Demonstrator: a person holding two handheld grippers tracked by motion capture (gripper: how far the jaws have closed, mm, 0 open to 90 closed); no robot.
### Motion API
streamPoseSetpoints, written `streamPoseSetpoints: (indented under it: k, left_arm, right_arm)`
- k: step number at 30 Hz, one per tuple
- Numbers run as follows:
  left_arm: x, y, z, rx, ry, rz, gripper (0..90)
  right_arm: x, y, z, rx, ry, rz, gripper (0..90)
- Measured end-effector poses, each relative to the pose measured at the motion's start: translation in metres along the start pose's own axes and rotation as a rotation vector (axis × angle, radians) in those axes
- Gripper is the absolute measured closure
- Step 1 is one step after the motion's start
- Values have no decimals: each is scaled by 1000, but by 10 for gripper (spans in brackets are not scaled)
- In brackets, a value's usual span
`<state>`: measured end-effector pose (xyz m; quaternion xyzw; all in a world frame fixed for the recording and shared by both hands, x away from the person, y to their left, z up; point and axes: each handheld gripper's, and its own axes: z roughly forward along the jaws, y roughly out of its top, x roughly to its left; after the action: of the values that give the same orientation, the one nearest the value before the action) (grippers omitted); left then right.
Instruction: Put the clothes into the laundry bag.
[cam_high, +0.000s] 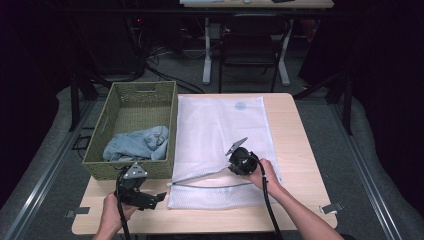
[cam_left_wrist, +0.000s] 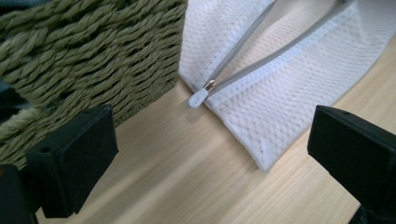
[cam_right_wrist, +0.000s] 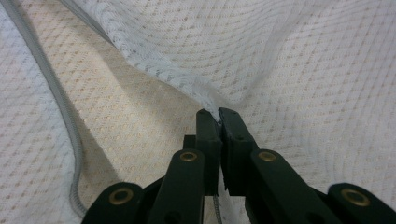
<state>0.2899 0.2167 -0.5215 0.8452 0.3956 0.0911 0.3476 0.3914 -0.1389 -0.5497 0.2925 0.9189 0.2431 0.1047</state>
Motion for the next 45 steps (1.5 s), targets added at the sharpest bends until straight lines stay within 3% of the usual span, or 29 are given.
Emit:
streamPoseSetpoints:
  k: [7,10,11,17,25,28,33,36,45]
  left_arm:
    - [-3,3,-9,-13,-1,0,23]
    - [-6,5,-10,0,11,18,30]
    - [-6,6,-11,6,-3,25,25]
    - [-4,9,-20,-9,-2,5,3]
    - [-5,25,-39,-42,3,19,2]
    - [-4,33,-47,-56,30,30,2]
    - [9,50,-59,-85,48,19,2]
    - [18,58,-64,-104,36,-3,2]
    - [45,84,-70,-61,44,-25,0]
  right_arm:
    - [0,2,-8,-32,-3,-25,879]
    - [0,1,-10,-35,3,-19,879]
    - [0,1,-10,-35,4,-23,879]
    - [1,2,-14,-45,-1,-21,881]
    - [1,3,-19,-64,-5,-26,880]
    - [2,6,-22,-74,-5,-34,880]
    - [1,5,-22,-69,-7,-34,881]
    - [1,6,-23,-74,-14,-39,881]
    - [2,6,-25,-83,-25,-54,882]
